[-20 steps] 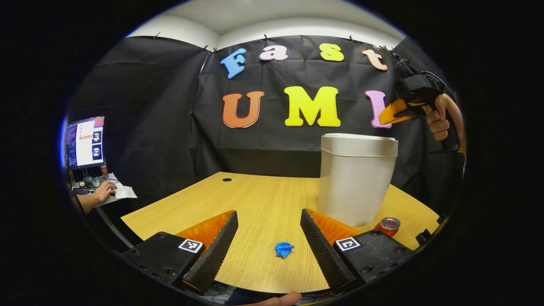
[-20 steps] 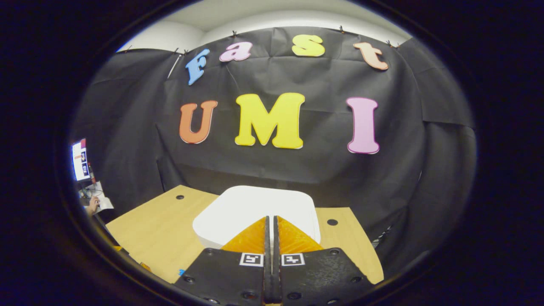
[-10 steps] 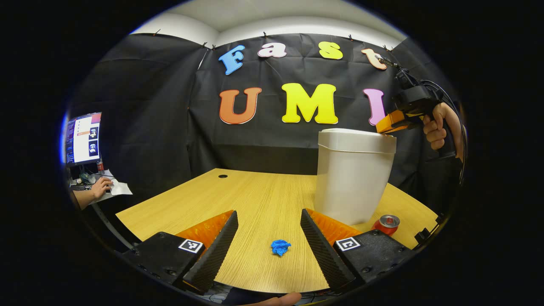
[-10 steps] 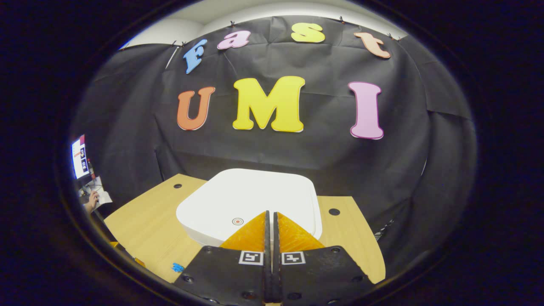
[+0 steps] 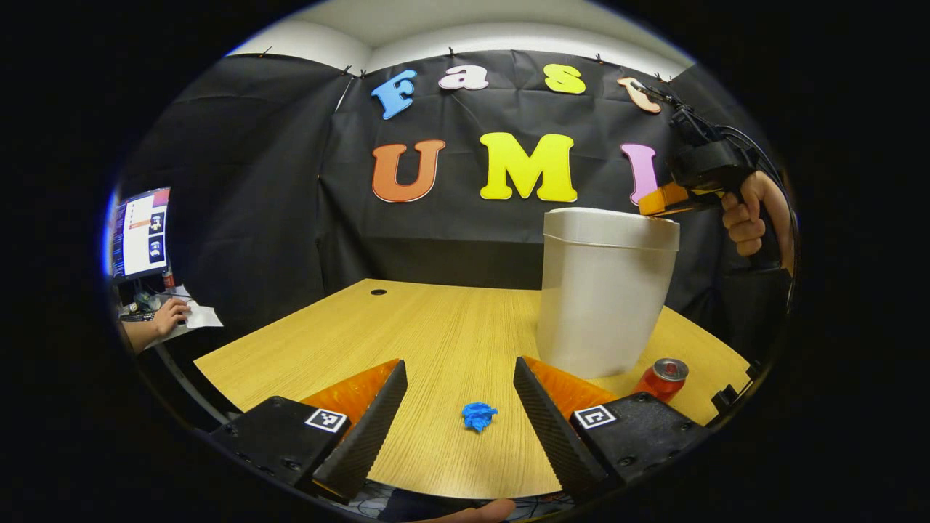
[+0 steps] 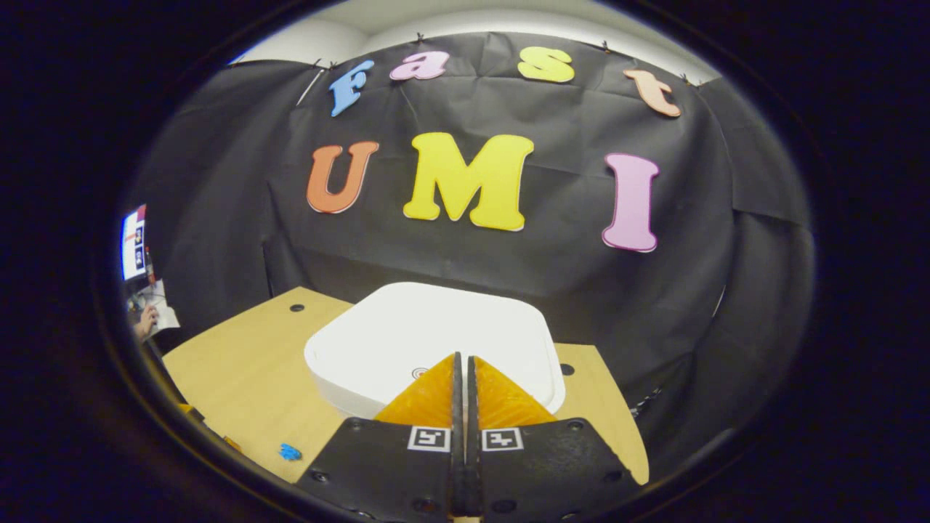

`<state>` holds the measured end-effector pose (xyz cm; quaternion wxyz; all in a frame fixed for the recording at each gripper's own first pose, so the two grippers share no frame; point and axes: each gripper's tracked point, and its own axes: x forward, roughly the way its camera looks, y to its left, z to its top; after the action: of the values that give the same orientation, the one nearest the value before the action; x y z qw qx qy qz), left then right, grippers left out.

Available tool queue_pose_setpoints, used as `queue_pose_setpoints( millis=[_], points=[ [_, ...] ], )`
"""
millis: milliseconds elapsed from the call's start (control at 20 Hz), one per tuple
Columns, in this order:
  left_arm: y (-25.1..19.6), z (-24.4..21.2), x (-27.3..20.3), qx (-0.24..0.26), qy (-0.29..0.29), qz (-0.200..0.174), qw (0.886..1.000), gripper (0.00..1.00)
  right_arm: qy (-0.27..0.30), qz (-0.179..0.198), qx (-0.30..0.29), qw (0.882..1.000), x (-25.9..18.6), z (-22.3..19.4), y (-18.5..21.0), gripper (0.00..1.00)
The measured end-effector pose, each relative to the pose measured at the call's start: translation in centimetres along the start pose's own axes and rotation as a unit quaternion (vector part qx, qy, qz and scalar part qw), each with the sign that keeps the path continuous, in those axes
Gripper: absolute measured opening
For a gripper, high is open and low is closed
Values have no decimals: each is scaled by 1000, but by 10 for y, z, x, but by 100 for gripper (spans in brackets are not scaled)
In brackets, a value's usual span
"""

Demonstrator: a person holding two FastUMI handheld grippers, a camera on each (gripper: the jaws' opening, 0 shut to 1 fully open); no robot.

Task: Press the lid of the desktop garbage bin to open it, pick up the crumpled paper on the desktop and throw it into the bin, then pick up the pop can on the desktop and drop it into the bin, and finally close the garbage bin lid.

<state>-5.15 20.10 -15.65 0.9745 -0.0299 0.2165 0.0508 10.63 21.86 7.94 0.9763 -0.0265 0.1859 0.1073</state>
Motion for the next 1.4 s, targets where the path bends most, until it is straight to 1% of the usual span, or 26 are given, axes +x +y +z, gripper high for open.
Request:
queue_pose_setpoints(
  millis=[100,150,200,250,300,450,500,550,600,650,700,750,800,900,950,1000,1050,1100,1150,1200,1300,1350,1400],
  points=[
    [-5,-2,0,-8,3,-8,1000,97,-7,-8,-2,1000,-3,5,-2,2],
    [-7,-2,1,-9,3,-12,1000,98,-21,-14,0,1000,-12,11,-4,1],
    [-6,-3,1,-5,3,-12,1000,98,-37,-8,17,999,-24,15,-1,1],
    [-3,-1,1,-2,1,-7,1000,98,-49,8,29,998,-38,15,7,1],
    [1,-2,2,0,1,-3,1000,98,-59,10,31,998,-49,12,11,1],
    [2,-7,7,-1,7,-4,1000,97,-83,-1,11,996,-69,-4,17,1],
    [2,-7,8,0,5,-5,1000,97,-82,0,11,997,-73,-10,19,1],
    [1,-7,8,2,4,-4,1000,98,-79,9,9,997,-77,-21,24,1],
    [2,-8,8,5,4,-4,1000,97,-78,14,6,997,-82,-26,27,18],
    [3,-10,10,8,5,-4,1000,97,-80,17,10,997,-88,-29,26,26],
    [2,-12,11,9,8,-5,1000,97,-85,16,19,996,-94,-31,23,41],
    [2,-11,10,10,8,-6,1000,98,-91,13,32,995,-100,-34,17,51],
    [2,-12,11,10,7,-6,1000,97,-95,14,48,994,-105,-35,15,70],
    [1,-17,13,12,12,-7,1000,97,-95,15,60,993,-110,-45,14,93],
    [1,-19,15,12,15,-8,1000,97,-91,12,57,994,-111,-52,11,92],
    [0,-23,17,12,19,-10,1000,97,-88,7,54,995,-112,-59,8,96],
    [-4,-28,18,13,24,-14,1000,97,-85,1,56,995,-114,-68,4,95],
    [-9,-35,20,15,30,-23,999,97,-86,1,67,994,-117,-76,3,97],
    [-13,-44,22,19,43,-29,998,97,-87,6,80,993,-120,-85,5,97],
    [-18,-52,23,26,54,-34,998,97,-87,10,93,992,-125,-95,8,95],
    [-23,-67,25,46,69,-34,996,98,-86,14,109,990,-132,-119,10,95],
    [-24,-76,27,55,78,-36,995,98,-89,17,114,989,-137,-130,12,97],
    [-27,-83,29,58,86,-37,994,98,-94,21,116,989,-141,-140,14,94]
  ],
)
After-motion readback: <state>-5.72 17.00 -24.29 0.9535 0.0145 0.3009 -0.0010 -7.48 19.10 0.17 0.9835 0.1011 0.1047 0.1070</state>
